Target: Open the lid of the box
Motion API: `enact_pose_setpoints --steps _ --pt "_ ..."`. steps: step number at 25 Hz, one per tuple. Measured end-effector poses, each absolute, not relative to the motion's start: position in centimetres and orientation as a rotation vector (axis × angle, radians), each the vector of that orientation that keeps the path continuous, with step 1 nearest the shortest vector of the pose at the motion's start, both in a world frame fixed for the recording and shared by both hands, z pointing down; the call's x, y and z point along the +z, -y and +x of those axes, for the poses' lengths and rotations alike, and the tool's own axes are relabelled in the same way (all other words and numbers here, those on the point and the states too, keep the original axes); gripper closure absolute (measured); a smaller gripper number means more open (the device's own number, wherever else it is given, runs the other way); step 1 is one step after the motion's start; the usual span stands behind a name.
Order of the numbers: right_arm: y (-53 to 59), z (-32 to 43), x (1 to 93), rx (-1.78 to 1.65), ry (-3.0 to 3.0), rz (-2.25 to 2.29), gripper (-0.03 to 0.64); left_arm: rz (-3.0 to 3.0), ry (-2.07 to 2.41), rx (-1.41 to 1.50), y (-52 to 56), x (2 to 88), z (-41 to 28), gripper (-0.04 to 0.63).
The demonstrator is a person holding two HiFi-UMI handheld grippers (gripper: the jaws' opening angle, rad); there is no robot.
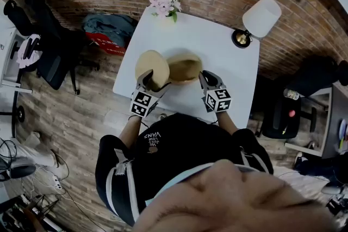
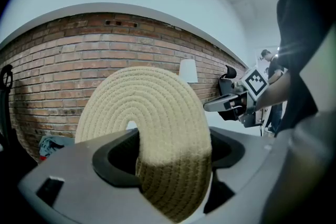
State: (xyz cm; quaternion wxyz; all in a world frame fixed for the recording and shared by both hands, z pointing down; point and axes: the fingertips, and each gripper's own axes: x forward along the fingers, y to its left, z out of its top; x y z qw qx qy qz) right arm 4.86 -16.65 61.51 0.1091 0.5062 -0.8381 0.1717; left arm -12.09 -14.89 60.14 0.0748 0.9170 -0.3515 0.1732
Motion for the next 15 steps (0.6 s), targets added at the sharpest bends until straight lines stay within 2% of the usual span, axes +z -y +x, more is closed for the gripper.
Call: enact_pose_setpoints --steps 15 --pt "14.7 3.6 61.3 0.517 2.431 1.537 0.603 2.692 1.079 0.461 12.1 61.3 -15.4 0.222"
